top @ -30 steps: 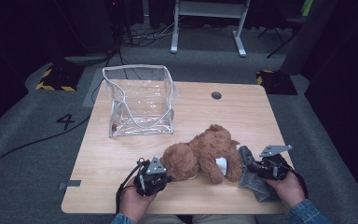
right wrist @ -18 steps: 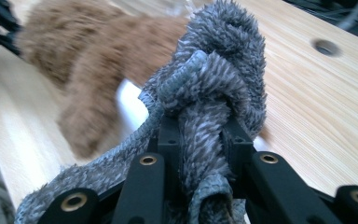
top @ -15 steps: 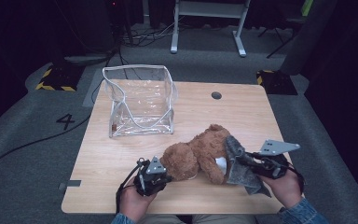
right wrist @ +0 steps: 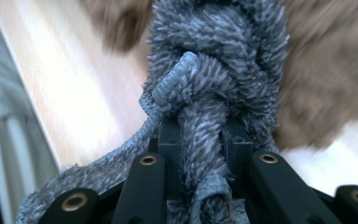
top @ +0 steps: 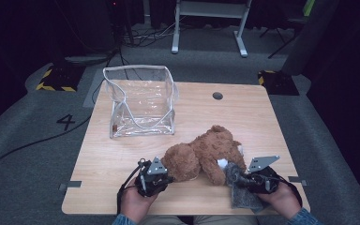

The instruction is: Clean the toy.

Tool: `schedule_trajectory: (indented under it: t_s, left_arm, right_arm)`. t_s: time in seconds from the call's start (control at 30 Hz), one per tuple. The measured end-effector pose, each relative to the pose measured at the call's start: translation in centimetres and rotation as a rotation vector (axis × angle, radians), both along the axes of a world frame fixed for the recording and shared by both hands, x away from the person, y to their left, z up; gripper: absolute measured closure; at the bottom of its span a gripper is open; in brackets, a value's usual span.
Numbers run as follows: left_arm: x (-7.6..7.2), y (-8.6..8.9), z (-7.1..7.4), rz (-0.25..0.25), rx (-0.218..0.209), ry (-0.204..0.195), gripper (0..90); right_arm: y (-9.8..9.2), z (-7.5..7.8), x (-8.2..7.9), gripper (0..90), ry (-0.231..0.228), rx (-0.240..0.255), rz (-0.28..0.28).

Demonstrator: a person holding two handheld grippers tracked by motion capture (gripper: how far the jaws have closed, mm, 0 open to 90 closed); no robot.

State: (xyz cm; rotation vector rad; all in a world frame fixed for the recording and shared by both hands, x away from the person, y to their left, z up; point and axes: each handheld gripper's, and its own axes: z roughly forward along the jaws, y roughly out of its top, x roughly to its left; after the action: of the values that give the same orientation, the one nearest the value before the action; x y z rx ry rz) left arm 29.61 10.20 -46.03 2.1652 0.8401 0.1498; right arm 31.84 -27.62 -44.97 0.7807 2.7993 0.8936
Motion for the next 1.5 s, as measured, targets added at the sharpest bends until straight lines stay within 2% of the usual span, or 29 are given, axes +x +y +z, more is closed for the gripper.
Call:
schedule_trajectory:
  t_s: [0.07, 0.13, 0.23, 0.33, 0.37, 0.47, 0.57, 0.63, 0.73, 0.8, 0.87, 0.97, 1.03, 1.1, 1.2, 1.33, 1.4, 1.43, 1.5]
  left_arm:
    - [0.0, 0.0, 0.0, 0.001, -0.005, -0.001, 82.0]
    - [0.0, 0.0, 0.0, 0.004, -0.002, -0.007, 82.0]
    - [0.0, 0.1, 0.0, 0.006, -0.002, -0.011, 81.8]
    - [-0.1, 0.1, 0.3, 0.011, -0.011, -0.024, 81.8]
    - [-0.1, 0.1, 0.5, 0.013, -0.016, -0.031, 81.9]
    - [-0.2, -0.1, 1.1, -0.006, -0.053, -0.021, 82.0]
    - [-0.4, -0.3, 1.6, -0.015, -0.061, -0.025, 82.1]
    - [-0.5, -0.6, 1.8, -0.024, -0.066, -0.028, 82.2]
    - [-0.5, -0.7, 2.1, -0.025, -0.085, -0.009, 82.2]
    - [-0.6, -0.8, 2.3, -0.03, -0.1, -0.001, 82.3]
    - [-0.7, -0.9, 2.5, -0.035, -0.103, 0.003, 82.3]
    - [-1.0, -1.2, 2.8, -0.048, -0.104, 0.0, 82.5]
    - [-1.0, -1.1, 2.9, -0.04, -0.098, -0.008, 82.7]
    - [-0.9, -0.8, 2.8, -0.029, -0.095, -0.007, 83.2]
    - [-0.8, -0.4, 2.6, -0.025, -0.108, 0.006, 83.5]
    - [-0.8, -0.4, 2.9, -0.025, -0.116, -0.001, 83.5]
    - [-0.9, -0.7, 3.0, -0.039, -0.134, 0.001, 83.5]
    - [-0.9, -0.8, 3.0, -0.044, -0.134, -0.002, 83.5]
    - [-1.1, -1.1, 3.2, -0.047, -0.141, -0.004, 83.5]
  right_arm:
    - [-0.1, -0.2, -0.5, 75.4, 0.014, -0.029, 0.015]
    - [-0.4, 0.2, -1.1, 75.4, 0.01, -0.022, 0.018]
    - [-1.5, 1.8, -1.6, 75.3, -0.036, 0.052, -0.007]
    - [-3.3, 3.4, -1.3, 75.3, -0.113, 0.099, -0.083]
    - [-3.9, 3.9, -1.1, 75.3, -0.121, 0.119, -0.112]
    - [-4.2, 5.2, -0.9, 75.4, -0.172, 0.164, -0.127]
    - [-2.6, 6.6, -1.2, 75.3, -0.231, 0.205, -0.085]
    - [-0.7, 7.6, -1.4, 75.3, -0.261, 0.236, -0.037]
    - [3.0, 8.7, -2.0, 75.2, -0.288, 0.261, 0.069]
    - [6.0, 9.1, -2.4, 75.1, -0.29, 0.275, 0.131]
    - [8.1, 9.2, -2.5, 75.0, -0.293, 0.294, 0.174]
    - [11.3, 8.7, -2.7, 75.0, -0.303, 0.286, 0.233]
    - [12.8, 7.9, -2.8, 75.2, -0.314, 0.246, 0.259]
    - [13.4, 7.1, -2.5, 75.6, -0.32, 0.206, 0.248]
    - [12.5, 6.6, -2.1, 76.0, -0.326, 0.17, 0.216]
    - [10.1, 5.7, -1.0, 76.1, -0.304, 0.118, 0.137]
    - [8.7, 5.5, -0.6, 76.0, -0.321, 0.087, 0.095]
    - [7.9, 5.7, -0.5, 76.0, -0.311, 0.104, 0.068]
    - [7.2, 6.3, -0.8, 75.9, -0.335, 0.132, 0.065]
